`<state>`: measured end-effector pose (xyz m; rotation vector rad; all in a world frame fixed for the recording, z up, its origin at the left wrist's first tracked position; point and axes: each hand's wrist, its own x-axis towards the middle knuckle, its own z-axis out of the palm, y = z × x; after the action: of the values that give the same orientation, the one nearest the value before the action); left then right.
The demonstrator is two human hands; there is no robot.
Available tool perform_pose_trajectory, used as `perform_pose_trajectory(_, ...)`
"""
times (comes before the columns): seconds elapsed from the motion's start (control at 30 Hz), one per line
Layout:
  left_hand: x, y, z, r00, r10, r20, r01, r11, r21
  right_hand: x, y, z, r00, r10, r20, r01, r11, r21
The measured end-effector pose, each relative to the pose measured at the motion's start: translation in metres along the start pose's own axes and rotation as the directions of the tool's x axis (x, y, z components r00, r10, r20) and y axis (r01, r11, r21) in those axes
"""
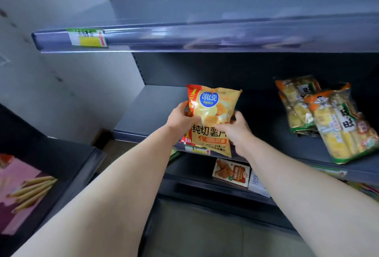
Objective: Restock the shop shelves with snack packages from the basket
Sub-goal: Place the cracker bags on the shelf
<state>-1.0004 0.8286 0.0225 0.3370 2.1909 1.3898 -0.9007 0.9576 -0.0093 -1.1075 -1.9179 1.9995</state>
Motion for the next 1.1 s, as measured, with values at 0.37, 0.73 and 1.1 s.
perform_pose_trajectory(0.37, 0.11, -0.002, -0.045, 0.974, 0.064, -0.215, -0.048, 0.996, 0.08, 0.11, -0.056, 0.084, 0.979, -0.19, -0.073, 0.153, 0.923, -0.354)
perform_pose_trajectory(0.73, 0.182, 0.013, -0.025, 0.958, 0.008, -0.285, 0.006, 0.999, 0.047, 0.165, -0.068, 0.094, 0.987, -0.157, -0.027, 0.148, 0.968, -0.204)
perform_pose_trajectory(1.1, 0.097, 0.026, 0.045, 0.995, 0.066, -0.081, -0.034, 0.939, 0.342, 0.064, -0.02, -0.013, 0.936, -0.224, -0.272, 0.138, 0.943, -0.303)
